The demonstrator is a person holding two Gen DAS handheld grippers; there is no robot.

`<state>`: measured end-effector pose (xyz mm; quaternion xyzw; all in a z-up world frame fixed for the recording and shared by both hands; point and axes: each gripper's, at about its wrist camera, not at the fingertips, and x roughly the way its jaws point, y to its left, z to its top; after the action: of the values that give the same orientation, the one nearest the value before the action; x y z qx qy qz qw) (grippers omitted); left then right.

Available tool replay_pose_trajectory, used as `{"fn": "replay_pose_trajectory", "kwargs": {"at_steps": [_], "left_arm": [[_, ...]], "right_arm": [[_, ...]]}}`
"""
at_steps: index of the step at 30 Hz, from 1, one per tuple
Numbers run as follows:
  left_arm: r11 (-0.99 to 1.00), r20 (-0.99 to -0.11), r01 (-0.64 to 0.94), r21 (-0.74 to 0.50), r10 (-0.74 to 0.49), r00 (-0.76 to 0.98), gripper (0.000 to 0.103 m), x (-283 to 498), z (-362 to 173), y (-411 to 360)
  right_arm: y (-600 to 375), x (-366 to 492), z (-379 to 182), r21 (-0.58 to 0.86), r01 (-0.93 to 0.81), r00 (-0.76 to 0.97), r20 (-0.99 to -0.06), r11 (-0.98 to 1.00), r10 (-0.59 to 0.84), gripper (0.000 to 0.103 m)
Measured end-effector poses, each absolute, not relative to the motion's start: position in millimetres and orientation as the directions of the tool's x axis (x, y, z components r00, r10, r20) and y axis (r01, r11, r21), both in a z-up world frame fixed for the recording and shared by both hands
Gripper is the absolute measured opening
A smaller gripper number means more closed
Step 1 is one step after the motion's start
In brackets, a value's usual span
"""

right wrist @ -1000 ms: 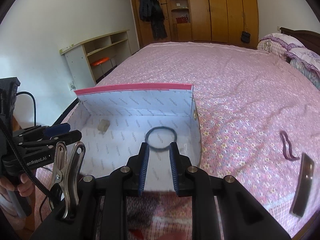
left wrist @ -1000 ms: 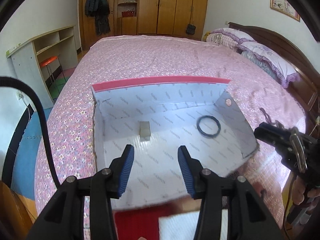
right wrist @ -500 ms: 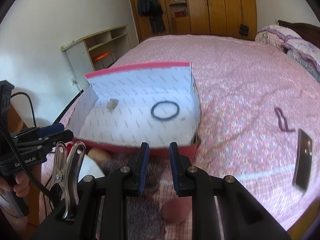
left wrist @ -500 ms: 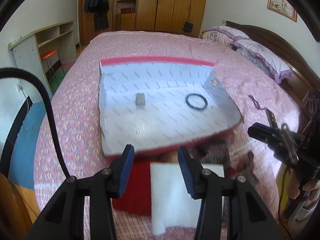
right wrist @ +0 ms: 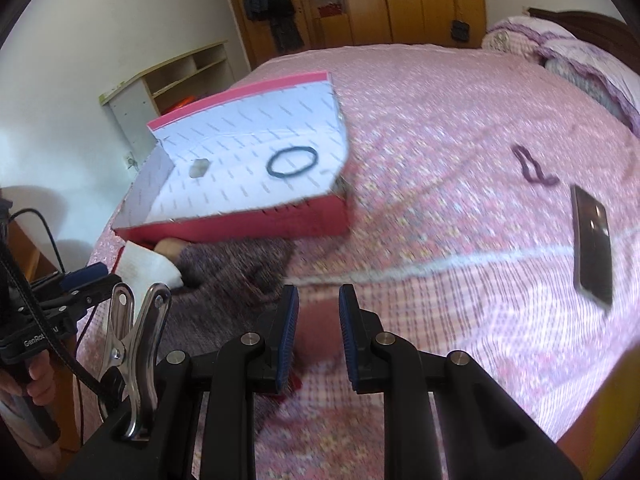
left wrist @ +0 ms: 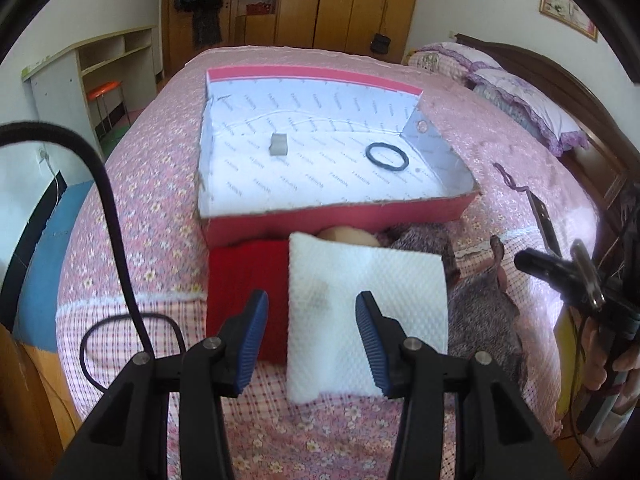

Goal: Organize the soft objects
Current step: 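Grasp the pink makeup sponge with the right tool while the left tool reaches the white towel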

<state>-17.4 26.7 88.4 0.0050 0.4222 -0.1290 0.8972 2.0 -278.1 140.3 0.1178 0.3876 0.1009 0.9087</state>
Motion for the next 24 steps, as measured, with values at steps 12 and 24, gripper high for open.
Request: {"fn": "replay_pose_trajectory", "kwargs": {"at_steps": [12, 24], "left_arm": [[0.973, -0.775, 0.2, -0.111, -0.211, 0.595, 0.049, -23, 67, 26], [0.962, -0.759, 0.243, -0.124, -0.25, 0.602, 0.044, -33, 69, 9]], "right_arm": [[-281, -1, 112, 0.36, -0.082, 0.636, -0.699, 0.929, 0.327, 0.022], [-274, 0, 107, 0.376, -0.118, 0.639, -0.68, 0.919, 0.36, 0.022]]}}
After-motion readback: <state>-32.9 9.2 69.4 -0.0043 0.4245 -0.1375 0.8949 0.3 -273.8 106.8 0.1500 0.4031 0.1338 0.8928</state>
